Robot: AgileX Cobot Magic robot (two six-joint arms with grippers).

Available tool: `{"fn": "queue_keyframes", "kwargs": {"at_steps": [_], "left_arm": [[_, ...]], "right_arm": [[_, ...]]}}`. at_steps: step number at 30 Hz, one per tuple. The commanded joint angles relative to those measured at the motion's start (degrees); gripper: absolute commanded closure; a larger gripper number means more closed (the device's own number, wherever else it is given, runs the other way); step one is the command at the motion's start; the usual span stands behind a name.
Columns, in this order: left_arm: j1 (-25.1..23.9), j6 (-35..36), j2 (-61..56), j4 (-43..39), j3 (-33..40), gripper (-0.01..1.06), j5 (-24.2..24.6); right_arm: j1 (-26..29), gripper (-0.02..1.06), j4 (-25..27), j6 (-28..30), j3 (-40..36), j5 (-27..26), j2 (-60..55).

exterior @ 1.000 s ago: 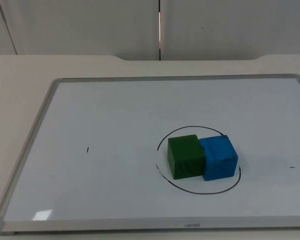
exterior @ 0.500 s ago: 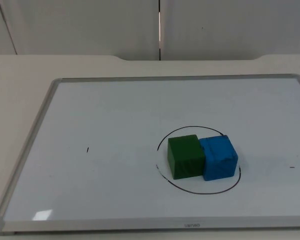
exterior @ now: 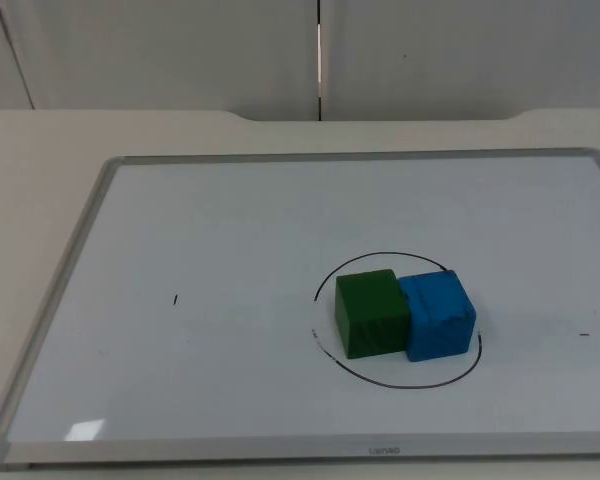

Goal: Push the two cubes into the marked area.

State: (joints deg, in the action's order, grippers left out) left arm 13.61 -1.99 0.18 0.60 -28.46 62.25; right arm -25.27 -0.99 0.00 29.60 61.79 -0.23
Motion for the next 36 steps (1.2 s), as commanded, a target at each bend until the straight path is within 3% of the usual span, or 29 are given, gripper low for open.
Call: {"fn": "queue_keyframes", "kwargs": {"at_steps": [1,13,24,36], "left_arm": [[-0.6,-0.1,-0.2,0.1,0.3,0.00,-0.7],[-10.8,-0.1,-0.2,0.0,0.3,0.00,-0.7],[-16.3,-0.1,-0.2,0.0,0.3,0.00,-0.7],[-16.4,-0.1,-0.2,0.0,0.3,0.00,-0.7]], "right_arm": [[0.0,-0.01,0.0,0.0,0.0,-0.1,0.2],[0.0,-0.01,0.0,-0.5,0.0,-0.1,0.2],[0.0,-0.01,0.0,-0.5,0.0,-0.1,0.2],[0.7,-0.01,0.0,-0.5,0.0,-0.1,0.2]]}}
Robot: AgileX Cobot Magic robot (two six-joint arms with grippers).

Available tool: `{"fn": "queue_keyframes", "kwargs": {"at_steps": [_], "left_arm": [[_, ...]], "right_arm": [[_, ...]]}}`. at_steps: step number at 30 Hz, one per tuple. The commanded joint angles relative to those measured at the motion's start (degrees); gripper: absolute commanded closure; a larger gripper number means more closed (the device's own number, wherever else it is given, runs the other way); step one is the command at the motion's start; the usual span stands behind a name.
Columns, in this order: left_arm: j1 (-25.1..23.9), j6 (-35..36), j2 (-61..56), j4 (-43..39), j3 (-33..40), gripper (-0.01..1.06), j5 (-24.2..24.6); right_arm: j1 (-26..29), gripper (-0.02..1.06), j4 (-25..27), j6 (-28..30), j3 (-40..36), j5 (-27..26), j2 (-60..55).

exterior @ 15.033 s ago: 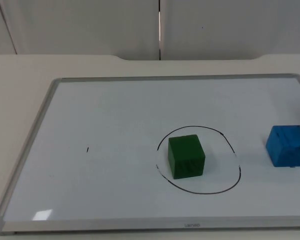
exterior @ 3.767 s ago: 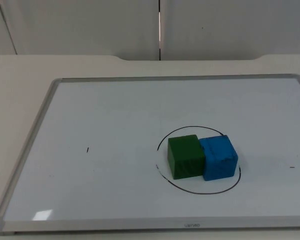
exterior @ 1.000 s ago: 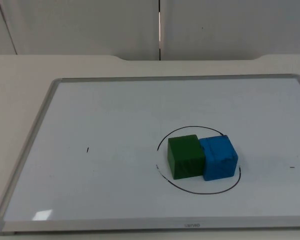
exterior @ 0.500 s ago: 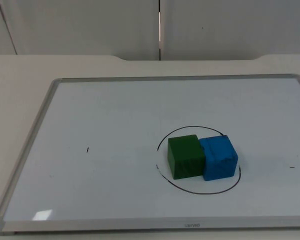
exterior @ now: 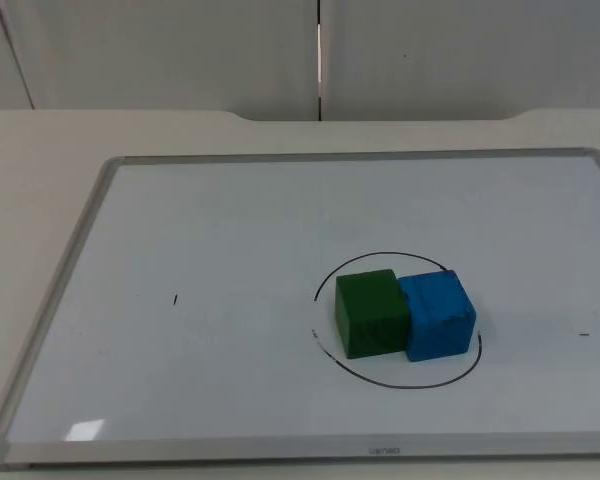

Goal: Push the two cubes into the marked area.

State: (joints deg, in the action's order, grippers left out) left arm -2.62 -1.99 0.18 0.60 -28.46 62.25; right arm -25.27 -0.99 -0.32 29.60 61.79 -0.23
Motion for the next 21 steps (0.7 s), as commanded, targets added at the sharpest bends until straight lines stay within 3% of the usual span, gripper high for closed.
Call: {"fn": "queue_keyframes", "kwargs": {"at_steps": [1,21], "left_arm": [[-0.2,-0.1,-0.2,0.0,0.3,0.00,-0.7],[-0.2,-0.1,-0.2,0.0,0.3,0.00,-0.7]], "right_arm": [[0.7,-0.01,0.0,-0.1,0.0,-0.1,0.2],[18.5,-0.01,0.0,-0.1,0.0,-0.1,0.2]]}}
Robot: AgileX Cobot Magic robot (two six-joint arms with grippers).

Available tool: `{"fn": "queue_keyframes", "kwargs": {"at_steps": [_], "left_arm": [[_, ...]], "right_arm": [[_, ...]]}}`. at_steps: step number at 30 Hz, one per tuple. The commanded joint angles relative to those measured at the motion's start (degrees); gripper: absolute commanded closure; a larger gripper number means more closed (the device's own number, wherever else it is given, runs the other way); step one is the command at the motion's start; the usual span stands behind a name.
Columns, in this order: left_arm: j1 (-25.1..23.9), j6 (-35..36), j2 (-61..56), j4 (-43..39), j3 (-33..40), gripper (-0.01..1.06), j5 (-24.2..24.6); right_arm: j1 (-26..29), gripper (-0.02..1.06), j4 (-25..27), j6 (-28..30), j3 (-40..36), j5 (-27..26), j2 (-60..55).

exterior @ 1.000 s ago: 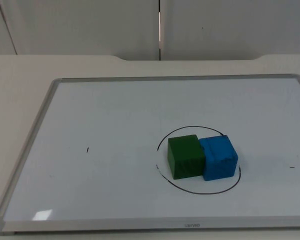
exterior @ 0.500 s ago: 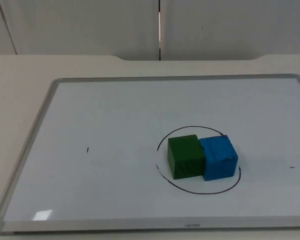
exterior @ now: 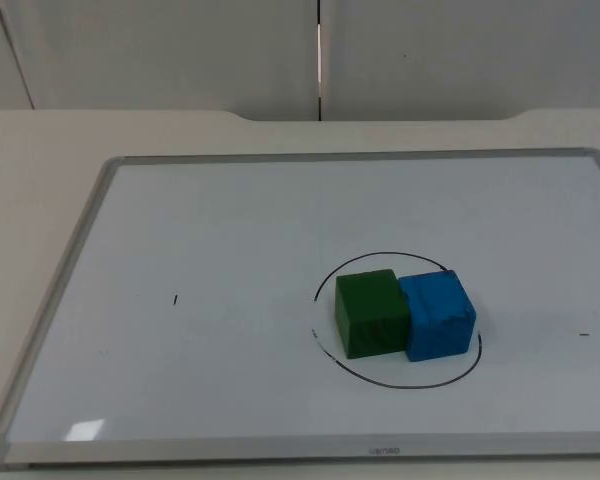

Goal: Push the two cubes into the marked area.

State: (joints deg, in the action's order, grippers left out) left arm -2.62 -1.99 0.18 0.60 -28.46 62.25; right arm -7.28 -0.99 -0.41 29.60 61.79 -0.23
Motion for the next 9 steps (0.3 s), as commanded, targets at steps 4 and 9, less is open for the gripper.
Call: {"fn": "queue_keyframes", "kwargs": {"at_steps": [4,9], "left_arm": [[-0.2,-0.1,-0.2,0.0,0.3,0.00,-0.7],[-0.2,-0.1,-0.2,0.0,0.3,0.00,-0.7]], "right_arm": [[3.5,-0.01,0.0,0.0,0.0,-0.1,0.2],[7.4,-0.01,0.0,0.0,0.0,-0.1,0.2]]}}
